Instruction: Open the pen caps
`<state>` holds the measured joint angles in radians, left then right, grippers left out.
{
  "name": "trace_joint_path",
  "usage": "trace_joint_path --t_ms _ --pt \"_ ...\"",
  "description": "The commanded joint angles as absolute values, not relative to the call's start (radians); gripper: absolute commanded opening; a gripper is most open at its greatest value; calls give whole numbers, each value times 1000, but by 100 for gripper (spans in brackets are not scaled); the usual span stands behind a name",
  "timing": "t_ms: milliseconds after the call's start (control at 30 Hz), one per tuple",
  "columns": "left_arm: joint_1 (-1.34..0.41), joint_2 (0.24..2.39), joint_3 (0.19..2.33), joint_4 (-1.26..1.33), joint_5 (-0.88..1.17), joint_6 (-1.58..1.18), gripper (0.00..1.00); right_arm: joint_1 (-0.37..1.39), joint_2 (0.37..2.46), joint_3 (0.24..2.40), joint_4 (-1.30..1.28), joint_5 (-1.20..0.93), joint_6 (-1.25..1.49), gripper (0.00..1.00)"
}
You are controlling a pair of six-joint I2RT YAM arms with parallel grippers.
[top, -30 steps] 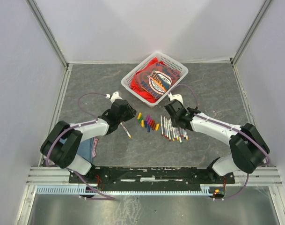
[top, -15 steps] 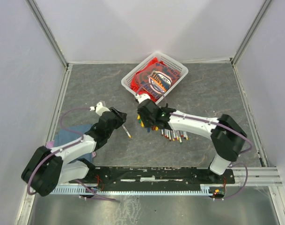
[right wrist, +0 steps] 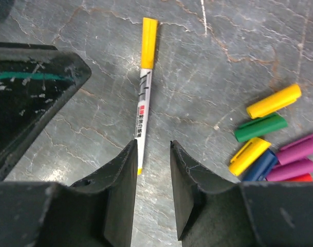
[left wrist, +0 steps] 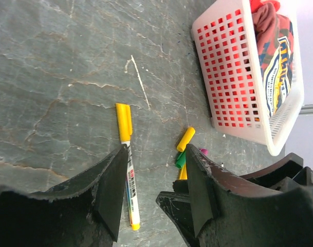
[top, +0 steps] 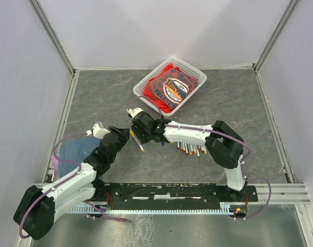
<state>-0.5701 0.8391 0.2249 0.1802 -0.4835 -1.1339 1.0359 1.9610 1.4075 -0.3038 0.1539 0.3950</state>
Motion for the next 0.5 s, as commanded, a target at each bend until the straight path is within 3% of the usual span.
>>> trace_joint_path --t_ms 0,467 --pt "-572 800 207 160 -546 -1194 56 1051 2011 1485 -291 133 390 39" --pt "-571 730 183 121 -571 -1199 56 1078 2121 1577 -343 155 386 39"
